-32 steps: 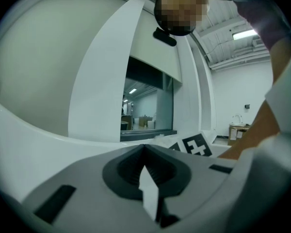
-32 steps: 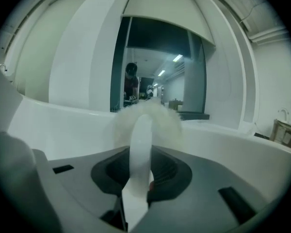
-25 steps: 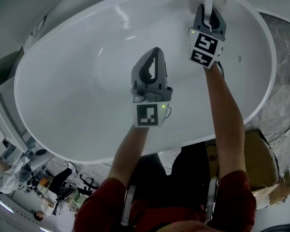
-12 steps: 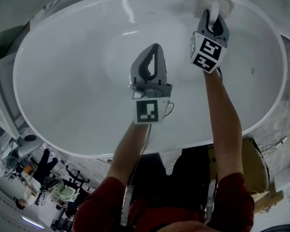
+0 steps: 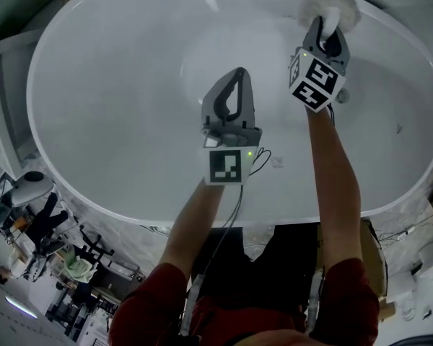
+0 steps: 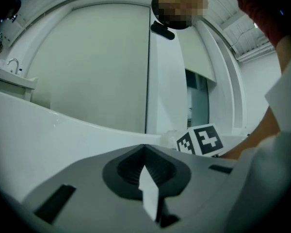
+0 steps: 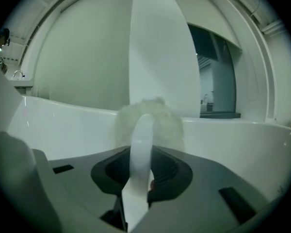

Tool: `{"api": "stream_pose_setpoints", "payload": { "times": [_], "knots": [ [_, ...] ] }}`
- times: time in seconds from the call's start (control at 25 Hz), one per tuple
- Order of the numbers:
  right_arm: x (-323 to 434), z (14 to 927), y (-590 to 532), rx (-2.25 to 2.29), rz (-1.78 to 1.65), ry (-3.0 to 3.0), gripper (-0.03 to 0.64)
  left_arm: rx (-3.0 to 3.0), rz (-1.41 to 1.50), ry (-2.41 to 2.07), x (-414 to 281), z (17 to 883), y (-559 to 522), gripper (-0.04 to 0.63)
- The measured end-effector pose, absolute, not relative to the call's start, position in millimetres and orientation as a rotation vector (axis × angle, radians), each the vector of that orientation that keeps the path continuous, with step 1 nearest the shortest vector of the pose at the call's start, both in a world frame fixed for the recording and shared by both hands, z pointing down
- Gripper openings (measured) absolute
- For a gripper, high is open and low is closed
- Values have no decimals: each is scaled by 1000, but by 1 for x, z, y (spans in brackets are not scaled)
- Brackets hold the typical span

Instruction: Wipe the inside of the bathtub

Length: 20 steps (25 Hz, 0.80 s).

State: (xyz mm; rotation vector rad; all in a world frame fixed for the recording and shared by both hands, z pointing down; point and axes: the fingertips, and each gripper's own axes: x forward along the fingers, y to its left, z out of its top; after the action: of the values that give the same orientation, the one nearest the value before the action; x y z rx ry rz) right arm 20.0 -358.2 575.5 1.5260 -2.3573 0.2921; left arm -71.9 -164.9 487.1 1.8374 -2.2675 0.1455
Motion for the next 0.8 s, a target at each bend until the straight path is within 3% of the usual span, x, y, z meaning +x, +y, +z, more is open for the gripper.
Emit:
{"api": "stream_pose_setpoints", "payload": {
  "times": [0.8],
  "knots": [
    [-262,562,-241,1272,228,-2459,92,1570,126,-2419,-293,483,-21,15]
  ]
}}
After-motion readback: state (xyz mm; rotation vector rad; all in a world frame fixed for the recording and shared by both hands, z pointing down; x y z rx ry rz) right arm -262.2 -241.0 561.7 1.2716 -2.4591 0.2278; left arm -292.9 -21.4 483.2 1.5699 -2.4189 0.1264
